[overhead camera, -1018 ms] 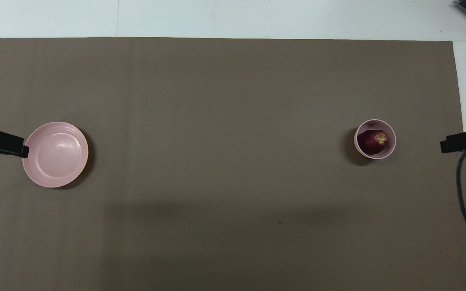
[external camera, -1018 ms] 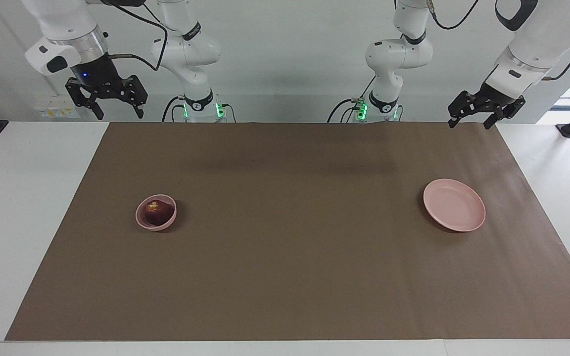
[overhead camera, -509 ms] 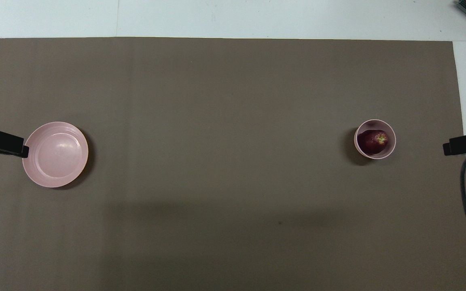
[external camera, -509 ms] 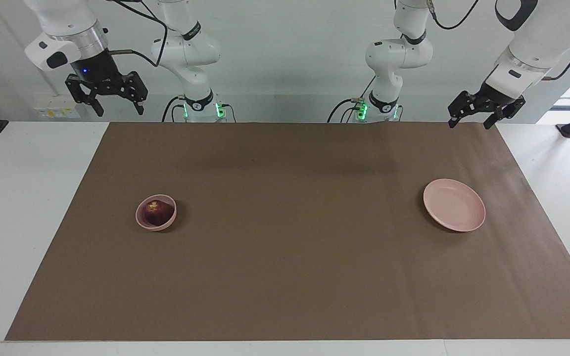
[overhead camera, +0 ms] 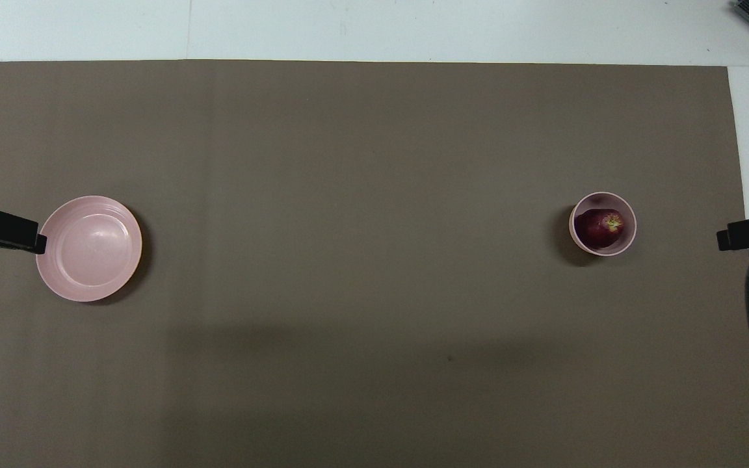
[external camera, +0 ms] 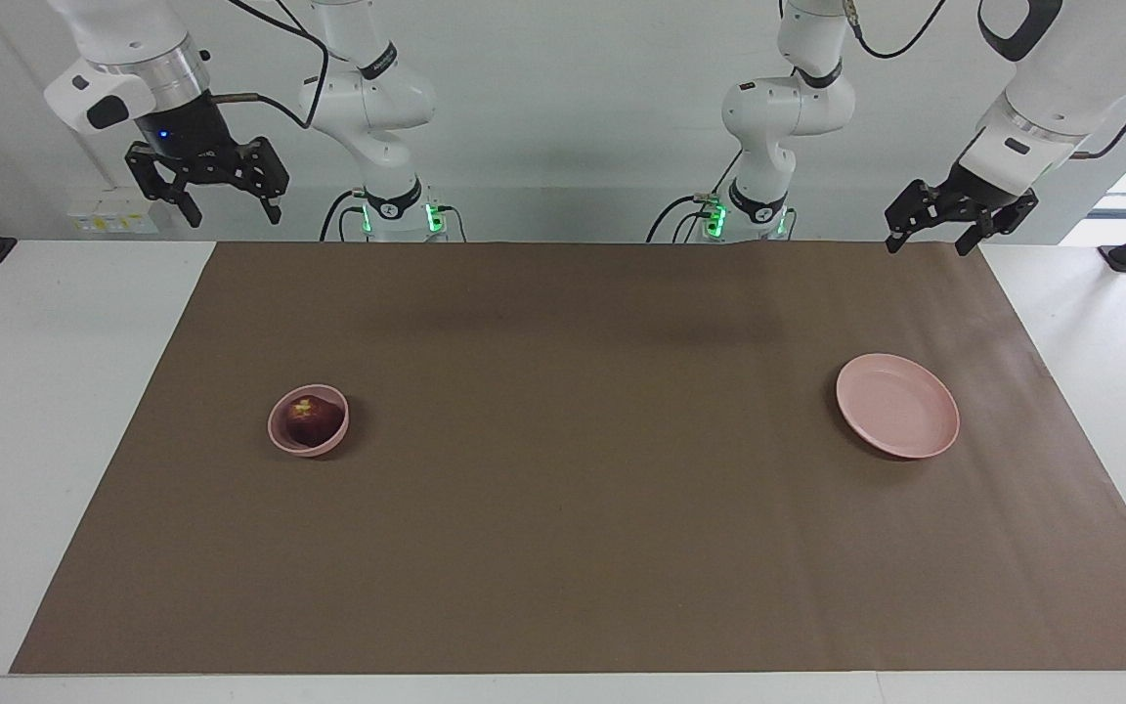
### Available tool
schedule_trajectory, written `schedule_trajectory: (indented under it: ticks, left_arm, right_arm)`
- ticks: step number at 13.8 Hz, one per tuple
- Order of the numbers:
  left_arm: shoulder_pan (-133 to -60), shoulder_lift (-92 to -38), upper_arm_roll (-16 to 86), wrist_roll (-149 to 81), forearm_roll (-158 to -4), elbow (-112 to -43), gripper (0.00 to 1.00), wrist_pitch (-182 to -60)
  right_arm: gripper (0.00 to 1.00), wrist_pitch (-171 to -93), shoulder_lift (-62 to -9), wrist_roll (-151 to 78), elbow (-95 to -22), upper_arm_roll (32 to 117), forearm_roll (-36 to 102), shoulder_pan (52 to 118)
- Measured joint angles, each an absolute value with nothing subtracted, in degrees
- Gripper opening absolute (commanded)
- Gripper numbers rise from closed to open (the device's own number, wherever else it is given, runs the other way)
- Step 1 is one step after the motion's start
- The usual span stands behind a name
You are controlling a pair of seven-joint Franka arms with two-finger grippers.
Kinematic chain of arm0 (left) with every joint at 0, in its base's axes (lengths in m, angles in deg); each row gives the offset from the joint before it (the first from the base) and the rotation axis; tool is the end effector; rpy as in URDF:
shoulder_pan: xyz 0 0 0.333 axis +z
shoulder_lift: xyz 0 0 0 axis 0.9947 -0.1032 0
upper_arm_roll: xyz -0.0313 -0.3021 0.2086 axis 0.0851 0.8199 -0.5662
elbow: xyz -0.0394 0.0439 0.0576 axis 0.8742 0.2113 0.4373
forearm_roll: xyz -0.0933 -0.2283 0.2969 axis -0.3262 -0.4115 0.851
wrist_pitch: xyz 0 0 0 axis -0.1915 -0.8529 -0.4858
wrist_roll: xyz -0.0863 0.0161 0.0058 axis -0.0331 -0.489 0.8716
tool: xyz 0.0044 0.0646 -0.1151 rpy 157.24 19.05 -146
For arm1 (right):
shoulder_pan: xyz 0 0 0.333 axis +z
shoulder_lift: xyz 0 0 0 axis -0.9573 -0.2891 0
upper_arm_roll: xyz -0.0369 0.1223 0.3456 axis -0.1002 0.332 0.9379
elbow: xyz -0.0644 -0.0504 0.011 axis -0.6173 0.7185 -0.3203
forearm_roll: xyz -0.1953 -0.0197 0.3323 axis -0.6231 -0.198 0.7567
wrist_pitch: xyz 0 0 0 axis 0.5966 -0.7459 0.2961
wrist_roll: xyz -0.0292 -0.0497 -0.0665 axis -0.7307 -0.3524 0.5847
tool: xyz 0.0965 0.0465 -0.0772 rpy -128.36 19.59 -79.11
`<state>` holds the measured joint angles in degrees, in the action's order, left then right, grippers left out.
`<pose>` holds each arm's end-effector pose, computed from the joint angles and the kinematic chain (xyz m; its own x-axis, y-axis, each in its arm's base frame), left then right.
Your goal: Move apple from plate to bowl
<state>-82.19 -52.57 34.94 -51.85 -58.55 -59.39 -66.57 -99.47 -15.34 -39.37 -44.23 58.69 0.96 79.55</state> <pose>0.5154 -0.0164 0.6587 0.9950 -0.0646 -0.0768 -0.0612 -0.9971 0.0461 0.5062 -0.0294 0.6947 0.9992 0.0399 0.0064 0.0399 -0.9991 0.0126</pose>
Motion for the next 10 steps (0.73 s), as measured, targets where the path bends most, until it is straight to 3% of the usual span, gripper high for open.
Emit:
schedule_trajectory:
  ticks: [10]
  left_arm:
    - [-82.2, -52.6, 34.9, -51.8, -58.6, -59.4, 1.0, -66.5]
  right_arm:
    - [1.0, -99.5, -15.3, -39.4, -44.2, 58.8, 0.0, 79.6]
